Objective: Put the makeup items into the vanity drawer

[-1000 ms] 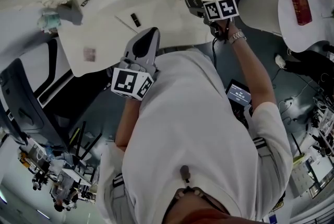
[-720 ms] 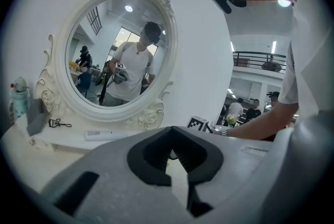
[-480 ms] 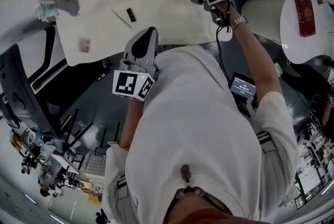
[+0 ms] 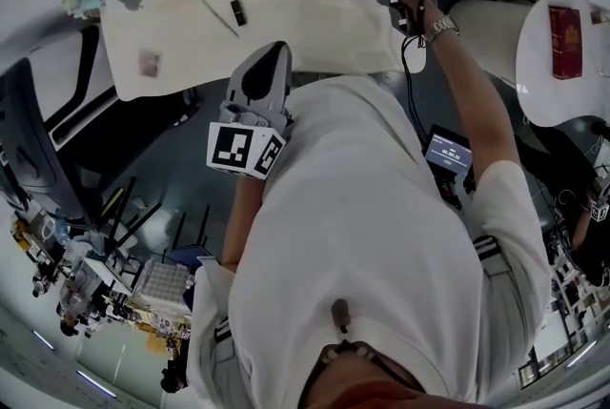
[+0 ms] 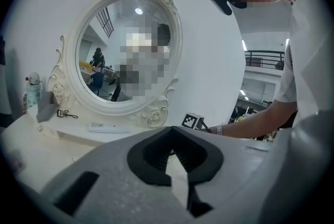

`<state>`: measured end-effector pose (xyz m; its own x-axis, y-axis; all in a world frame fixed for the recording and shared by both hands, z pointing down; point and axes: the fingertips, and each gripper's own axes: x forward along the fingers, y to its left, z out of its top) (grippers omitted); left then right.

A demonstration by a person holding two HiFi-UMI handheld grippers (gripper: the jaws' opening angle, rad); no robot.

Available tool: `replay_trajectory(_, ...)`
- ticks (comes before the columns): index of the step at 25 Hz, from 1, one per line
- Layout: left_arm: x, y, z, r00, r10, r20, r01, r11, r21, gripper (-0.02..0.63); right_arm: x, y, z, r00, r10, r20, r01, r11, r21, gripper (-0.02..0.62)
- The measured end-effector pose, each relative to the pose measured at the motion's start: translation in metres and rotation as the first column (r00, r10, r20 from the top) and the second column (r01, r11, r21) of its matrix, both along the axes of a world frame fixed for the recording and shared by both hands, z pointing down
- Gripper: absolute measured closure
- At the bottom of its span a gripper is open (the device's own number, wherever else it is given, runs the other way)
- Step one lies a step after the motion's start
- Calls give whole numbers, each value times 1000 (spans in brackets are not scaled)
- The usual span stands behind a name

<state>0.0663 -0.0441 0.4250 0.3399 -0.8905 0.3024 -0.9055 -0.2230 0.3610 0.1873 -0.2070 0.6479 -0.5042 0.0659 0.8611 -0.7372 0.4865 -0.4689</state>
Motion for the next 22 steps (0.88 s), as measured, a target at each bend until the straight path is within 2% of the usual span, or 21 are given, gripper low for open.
replay_trajectory(9, 1, 0, 2, 999, 34, -4, -34, 999, -9, 600, 0, -4, 0, 997, 72, 20, -73, 996, 52, 287)
replay_trajectory(13, -2, 3, 2, 999, 43, -13, -44, 999, -8, 600, -5, 4, -3, 997, 65, 46, -66, 997, 39, 229)
replay_trajectory(22, -18, 9, -1, 997, 69, -41, -68, 998, 10, 600, -12, 28, -9, 990, 114, 85, -116, 993, 19, 284)
